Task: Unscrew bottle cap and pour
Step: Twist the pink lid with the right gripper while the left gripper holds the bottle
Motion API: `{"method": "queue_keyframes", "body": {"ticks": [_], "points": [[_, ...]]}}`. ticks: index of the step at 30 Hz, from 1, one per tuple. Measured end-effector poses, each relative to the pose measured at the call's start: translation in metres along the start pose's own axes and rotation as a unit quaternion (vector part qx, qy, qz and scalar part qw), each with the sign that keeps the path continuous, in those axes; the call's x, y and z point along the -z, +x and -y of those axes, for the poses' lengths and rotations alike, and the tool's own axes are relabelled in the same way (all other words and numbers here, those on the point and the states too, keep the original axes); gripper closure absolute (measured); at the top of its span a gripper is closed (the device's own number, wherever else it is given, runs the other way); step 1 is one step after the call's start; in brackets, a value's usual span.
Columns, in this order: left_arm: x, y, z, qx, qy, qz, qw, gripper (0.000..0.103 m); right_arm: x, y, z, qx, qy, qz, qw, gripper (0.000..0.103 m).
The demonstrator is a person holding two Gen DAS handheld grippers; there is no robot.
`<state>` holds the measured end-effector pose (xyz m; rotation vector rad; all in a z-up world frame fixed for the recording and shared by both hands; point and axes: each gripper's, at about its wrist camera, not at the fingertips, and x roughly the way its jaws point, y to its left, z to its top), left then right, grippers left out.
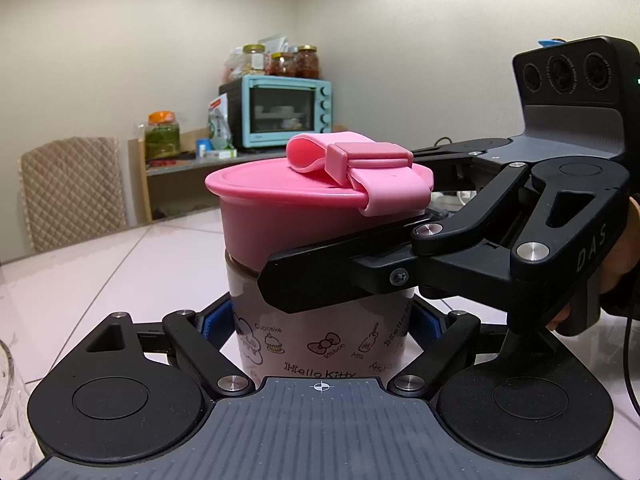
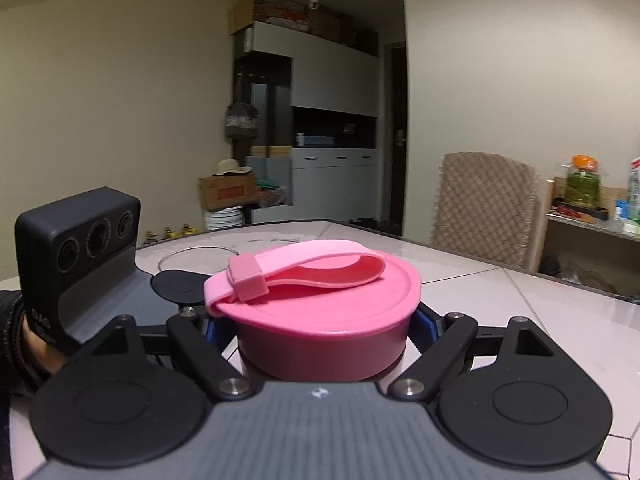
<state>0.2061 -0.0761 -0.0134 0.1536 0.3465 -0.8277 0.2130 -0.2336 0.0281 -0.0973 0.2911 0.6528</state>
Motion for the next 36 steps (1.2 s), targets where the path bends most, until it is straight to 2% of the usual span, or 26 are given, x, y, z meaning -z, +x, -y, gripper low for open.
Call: {"method": "queue_keyframes", "body": {"ticks": [2,8,12,21,26,36], "points": [[0.000,0.000,-0.001,0.000,-0.001,0.000,1.0000,0.013,-0.002,-0.006,-0.009,0.031,0.003,0.002,1.000,0.009],[0.000,0.000,0.000,-0.001,-0.001,0.000,1.0000,0.013,-0.003,-0.016,-0.023,0.086,0.011,0.003,0.996,0.008],[0.001,0.000,0.003,-0.001,-0.001,0.000,1.0000,0.013,-0.003,-0.009,-0.038,0.131,0.023,0.002,0.991,0.007],[0.002,-0.001,0.004,-0.002,-0.001,-0.001,1.0000,0.013,0.003,0.007,-0.053,0.199,0.059,0.005,0.978,0.007],[0.002,-0.001,0.004,-0.002,-0.001,-0.001,1.0000,0.013,0.005,0.017,-0.057,0.218,0.065,0.001,0.974,0.007],[0.004,0.001,0.004,-0.002,-0.001,-0.001,1.0000,0.013,0.009,0.020,-0.054,0.226,0.091,0.009,0.970,0.011]]}}
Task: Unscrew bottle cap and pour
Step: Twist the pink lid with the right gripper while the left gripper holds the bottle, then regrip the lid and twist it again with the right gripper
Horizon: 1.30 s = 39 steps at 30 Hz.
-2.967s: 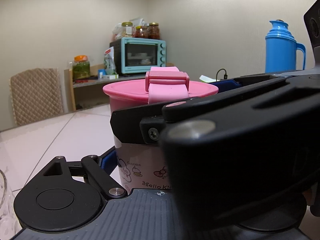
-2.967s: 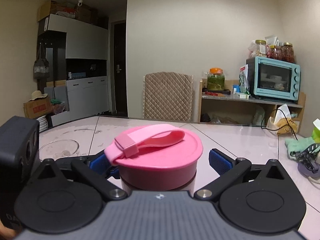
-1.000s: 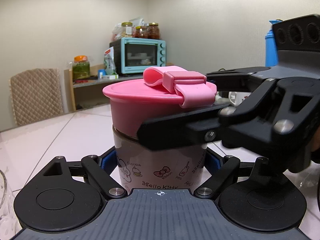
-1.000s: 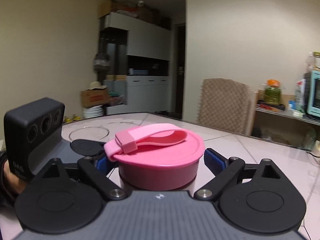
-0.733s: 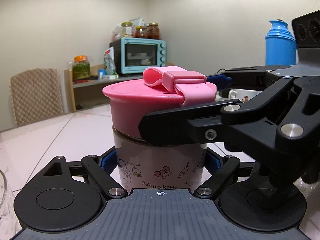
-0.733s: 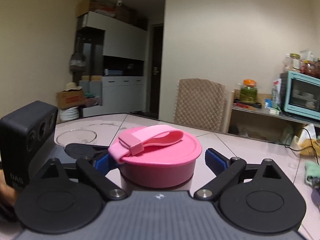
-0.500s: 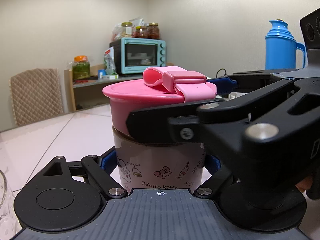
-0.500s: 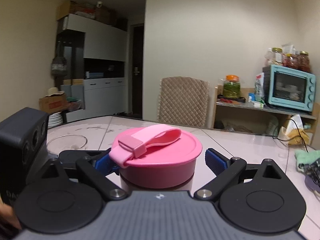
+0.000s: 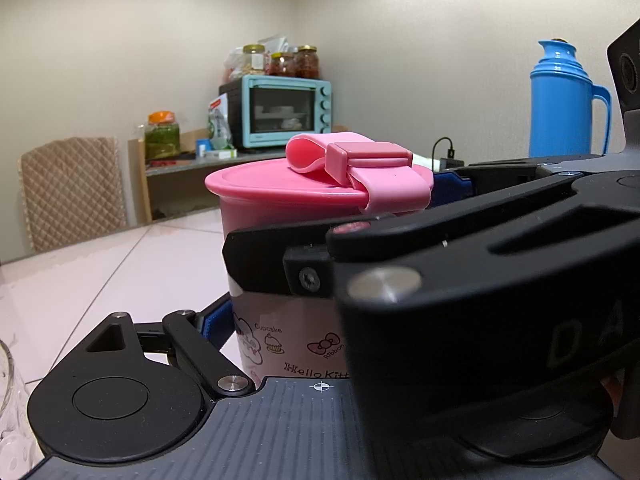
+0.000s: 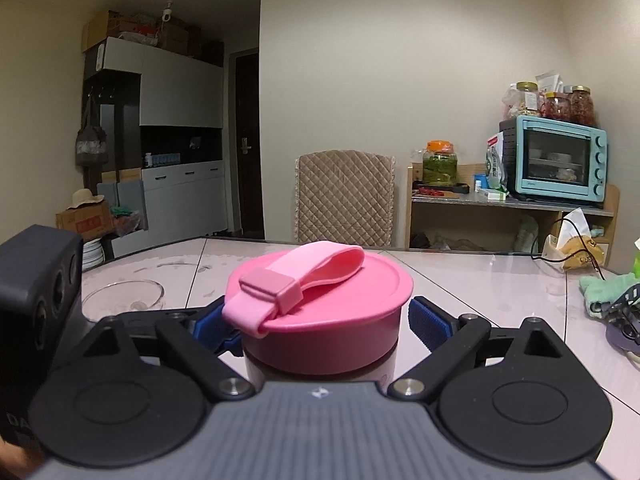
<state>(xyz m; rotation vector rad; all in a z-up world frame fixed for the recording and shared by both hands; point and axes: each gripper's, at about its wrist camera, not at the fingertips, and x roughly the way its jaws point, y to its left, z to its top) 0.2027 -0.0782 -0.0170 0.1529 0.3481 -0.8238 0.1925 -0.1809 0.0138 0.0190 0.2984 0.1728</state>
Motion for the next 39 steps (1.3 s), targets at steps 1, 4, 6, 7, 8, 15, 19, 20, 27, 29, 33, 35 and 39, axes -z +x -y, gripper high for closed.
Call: {"method": "queue_keyframes", "body": {"ticks": [1,4,6,7,8,15,19,20,27,29,33,35,39], "points": [[0.000,0.001,-0.001,0.000,0.000,0.000,1.0000,0.013,0.000,0.000,0.000,0.000,0.000,0.000,1.000,0.012],[0.001,0.001,-0.001,0.000,0.000,0.000,1.0000,0.013,-0.001,0.001,0.002,-0.004,0.000,-0.001,1.000,0.017],[0.001,0.002,0.000,0.000,0.000,0.000,1.0000,0.013,-0.001,0.002,0.003,-0.008,-0.001,-0.001,1.000,0.017],[0.001,0.002,-0.001,0.000,0.000,0.000,1.0000,0.013,-0.002,0.002,0.003,-0.009,-0.001,-0.001,1.000,0.017],[0.001,0.002,-0.002,0.000,0.000,0.000,1.0000,0.013,-0.002,0.002,0.003,-0.011,-0.002,-0.001,1.000,0.017],[0.002,0.001,-0.001,0.000,0.000,0.000,1.0000,0.013,-0.004,0.003,0.016,-0.053,-0.015,-0.002,0.998,0.017],[0.002,0.001,-0.002,0.000,0.000,0.000,1.0000,0.013,-0.004,0.004,0.027,-0.098,-0.031,-0.004,0.995,0.017],[0.002,0.000,-0.001,0.000,0.000,0.000,1.0000,0.013,-0.005,0.005,0.030,-0.110,-0.036,-0.004,0.993,0.018],[0.002,-0.001,-0.001,0.000,0.000,0.000,1.0000,0.013,-0.009,0.012,0.056,-0.201,-0.059,-0.006,0.978,0.018],[0.003,-0.001,-0.002,0.000,0.000,0.000,1.0000,0.013,-0.009,0.013,0.060,-0.216,-0.062,-0.006,0.975,0.017],[0.003,0.000,-0.003,0.000,0.000,0.000,1.0000,0.013,-0.009,0.014,0.066,-0.243,-0.067,-0.001,0.968,0.017],[0.003,-0.001,-0.002,0.000,0.000,0.000,1.0000,0.013,-0.008,0.013,0.066,-0.244,-0.067,0.001,0.967,0.017],[0.003,-0.001,-0.002,0.000,-0.001,0.001,1.0000,0.013,-0.008,0.007,0.062,-0.231,-0.062,0.002,0.971,0.017]]}}
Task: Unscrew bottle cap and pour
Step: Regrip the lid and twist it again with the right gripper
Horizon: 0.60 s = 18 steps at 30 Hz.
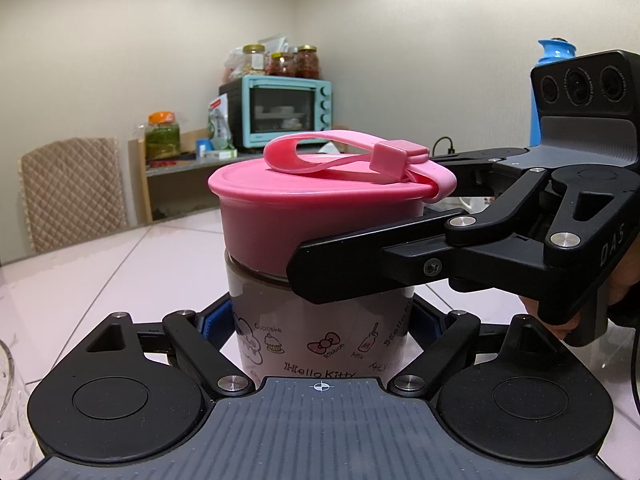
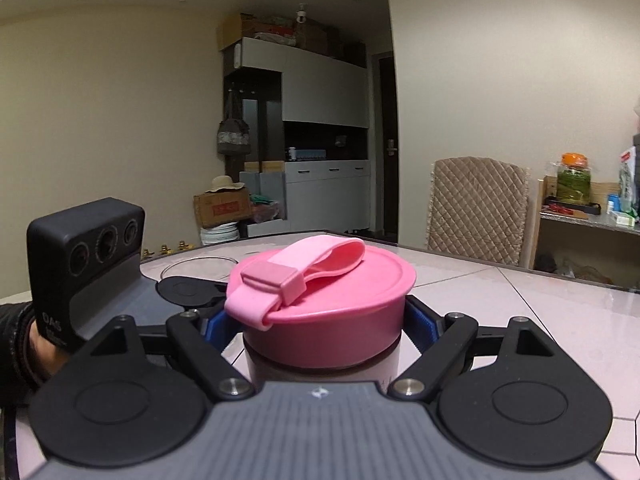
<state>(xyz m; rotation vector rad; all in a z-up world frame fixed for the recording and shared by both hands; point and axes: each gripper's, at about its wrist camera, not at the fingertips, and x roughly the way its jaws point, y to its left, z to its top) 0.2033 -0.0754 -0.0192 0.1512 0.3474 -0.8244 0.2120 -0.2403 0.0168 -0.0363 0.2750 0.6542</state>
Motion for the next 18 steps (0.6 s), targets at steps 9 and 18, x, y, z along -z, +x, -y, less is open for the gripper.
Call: {"method": "queue_keyframes", "body": {"ticks": [9,18], "points": [[0.001,-0.001,-0.001,0.000,0.000,0.000,1.0000,0.013,-0.004,-0.013,-0.023,0.068,0.029,0.009,0.997,0.007],[0.002,-0.002,-0.003,0.000,-0.001,0.000,1.0000,0.013,-0.006,-0.003,-0.045,0.149,0.054,0.012,0.987,0.007]]}}
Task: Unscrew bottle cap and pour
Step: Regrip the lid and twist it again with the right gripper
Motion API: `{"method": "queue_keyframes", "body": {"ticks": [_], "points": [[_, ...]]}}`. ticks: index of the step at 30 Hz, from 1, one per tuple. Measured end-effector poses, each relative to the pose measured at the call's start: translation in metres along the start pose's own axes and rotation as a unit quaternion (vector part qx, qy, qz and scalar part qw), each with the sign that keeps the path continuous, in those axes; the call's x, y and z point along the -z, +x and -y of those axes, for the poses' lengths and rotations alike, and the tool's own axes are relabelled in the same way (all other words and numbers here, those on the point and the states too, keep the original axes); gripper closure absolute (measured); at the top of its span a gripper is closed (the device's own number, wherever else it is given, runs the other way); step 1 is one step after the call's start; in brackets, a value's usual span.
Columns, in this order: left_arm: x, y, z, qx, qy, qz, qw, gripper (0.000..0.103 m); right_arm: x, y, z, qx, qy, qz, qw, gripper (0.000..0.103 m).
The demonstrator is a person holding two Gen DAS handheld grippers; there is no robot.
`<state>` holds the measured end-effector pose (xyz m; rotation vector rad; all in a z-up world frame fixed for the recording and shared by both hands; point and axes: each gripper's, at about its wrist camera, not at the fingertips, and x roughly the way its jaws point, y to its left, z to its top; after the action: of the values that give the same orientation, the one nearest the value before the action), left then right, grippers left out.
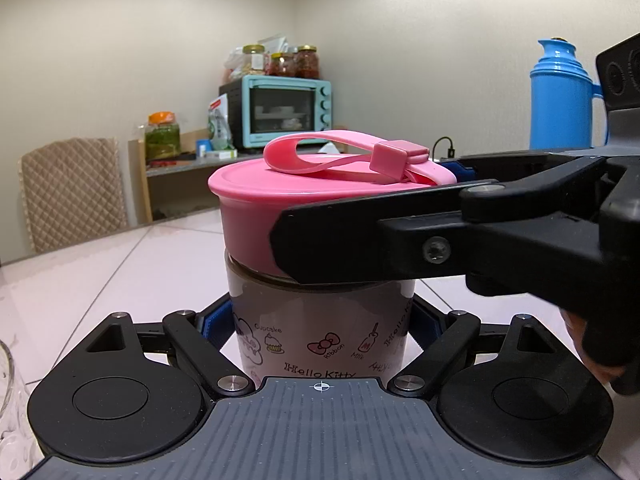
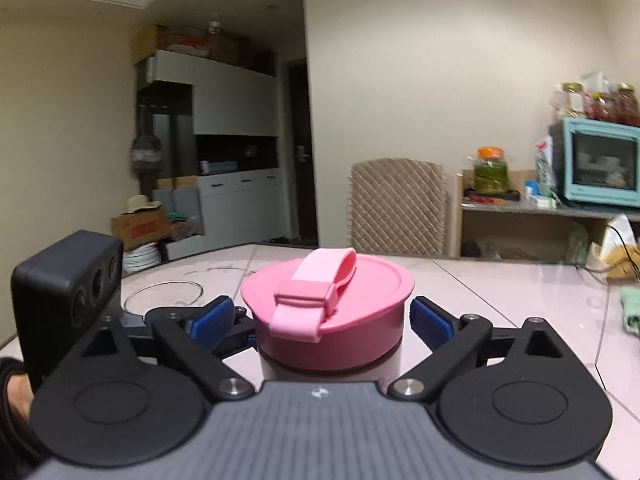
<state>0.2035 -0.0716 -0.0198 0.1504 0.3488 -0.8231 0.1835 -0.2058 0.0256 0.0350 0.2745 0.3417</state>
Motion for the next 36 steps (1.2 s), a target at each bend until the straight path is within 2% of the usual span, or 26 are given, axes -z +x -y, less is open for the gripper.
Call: {"method": "queue_keyframes", "body": {"ticks": [8,22,28,33,36], "points": [[0.000,0.000,0.000,0.000,0.000,0.000,1.0000,0.013,0.005,0.013,-0.005,0.032,0.018,-0.001,0.999,0.007],[0.001,0.002,-0.002,0.000,0.000,0.000,1.0000,0.013,0.006,0.019,-0.015,0.054,0.017,-0.006,0.998,0.008],[0.001,0.002,-0.002,-0.001,0.000,0.000,1.0000,0.013,0.009,0.020,-0.018,0.061,0.017,-0.011,0.998,0.017],[0.002,0.002,-0.003,-0.001,0.000,-0.001,1.0000,0.013,0.009,0.019,-0.018,0.056,0.009,-0.012,0.998,0.017],[0.002,0.002,-0.003,-0.001,0.000,-0.001,1.0000,0.013,0.008,0.018,-0.012,0.036,0.001,-0.013,0.999,0.017]]}}
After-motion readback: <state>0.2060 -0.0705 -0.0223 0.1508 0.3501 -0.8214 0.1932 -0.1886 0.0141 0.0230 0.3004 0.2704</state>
